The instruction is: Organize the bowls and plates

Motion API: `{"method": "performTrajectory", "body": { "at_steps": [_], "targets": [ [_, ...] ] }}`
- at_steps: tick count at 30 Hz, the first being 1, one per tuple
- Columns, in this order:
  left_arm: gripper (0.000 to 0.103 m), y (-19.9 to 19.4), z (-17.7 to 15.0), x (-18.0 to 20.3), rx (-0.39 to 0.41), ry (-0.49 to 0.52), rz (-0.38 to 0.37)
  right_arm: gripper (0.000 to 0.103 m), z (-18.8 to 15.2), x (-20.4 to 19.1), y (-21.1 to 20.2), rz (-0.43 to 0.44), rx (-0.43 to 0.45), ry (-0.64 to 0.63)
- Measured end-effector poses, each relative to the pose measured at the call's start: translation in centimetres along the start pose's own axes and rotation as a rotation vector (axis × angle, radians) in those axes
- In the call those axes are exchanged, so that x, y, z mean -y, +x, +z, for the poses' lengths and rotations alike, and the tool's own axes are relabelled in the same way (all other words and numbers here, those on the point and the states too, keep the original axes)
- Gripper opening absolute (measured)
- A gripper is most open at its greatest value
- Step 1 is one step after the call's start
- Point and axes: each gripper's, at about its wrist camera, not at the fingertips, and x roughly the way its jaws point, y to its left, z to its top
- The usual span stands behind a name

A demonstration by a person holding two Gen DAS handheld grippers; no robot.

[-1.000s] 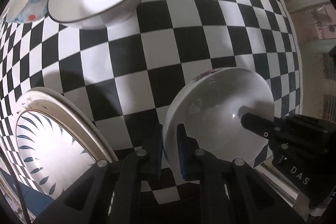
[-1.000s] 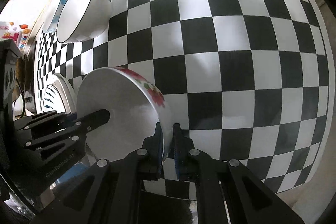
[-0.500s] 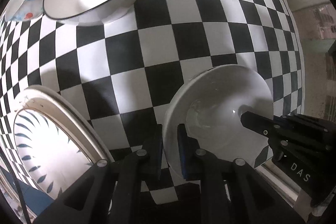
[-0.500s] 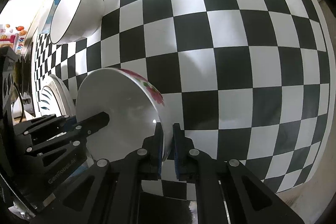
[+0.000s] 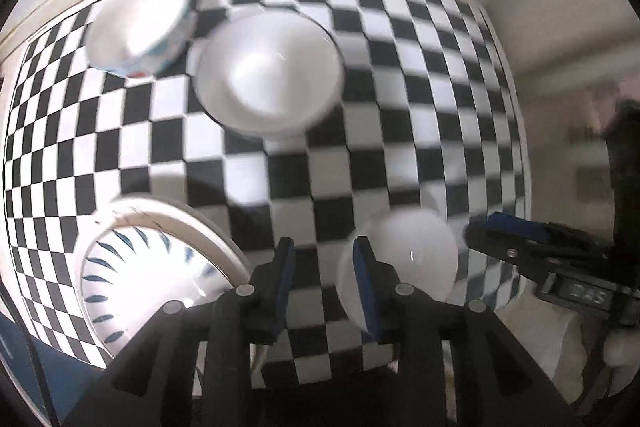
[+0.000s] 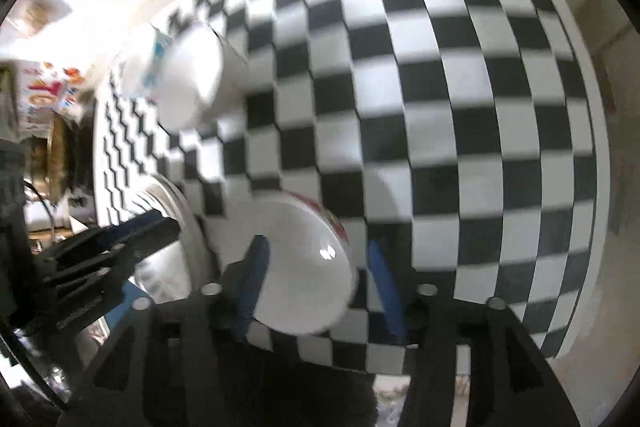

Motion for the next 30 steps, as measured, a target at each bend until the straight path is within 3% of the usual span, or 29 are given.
{"method": "performTrajectory", "body": {
  "at_steps": [6,10,15,17,19,23,30],
  "targets": [
    [0.028,0.2,5.1,-5.8,0.026,-0.162,0.02,0.057,6.2,-3.6,-0.1,0.022,0.055,-0.05],
    [0.028,2.2,8.3,-8.6,-0.006,-0.23,0.017,0.057,10.3,-5.7,3.5,0.041,0.013,-0.048],
    [0.027,4.6,10.5,-8.5,-0.04,-0.218,0.019,0.053,13.5,-7.5,8.2,0.037,-0.057,-0.038],
    [0.027,5.5,11.2,-8.1,-0.055,-0.194,0.028,0.041,14.2,-8.2,9.9,0.026,-0.08,-0.042],
    [0.015,5.9,11.6,-7.8,-0.056,-0.175,0.039,0.03,14.5,-8.4,10.8,-0.012,-0.098,-0.04],
    [0.011,6.1,12.0,-7.8,-0.05,-0.158,0.06,0.009,14.7,-8.7,11.2,-0.083,-0.084,-0.049],
    [0.011,5.4,12.3,-7.7,-0.038,-0.149,0.064,0.008,14.2,-8.3,10.7,-0.094,-0.078,-0.05]
  ]
}}
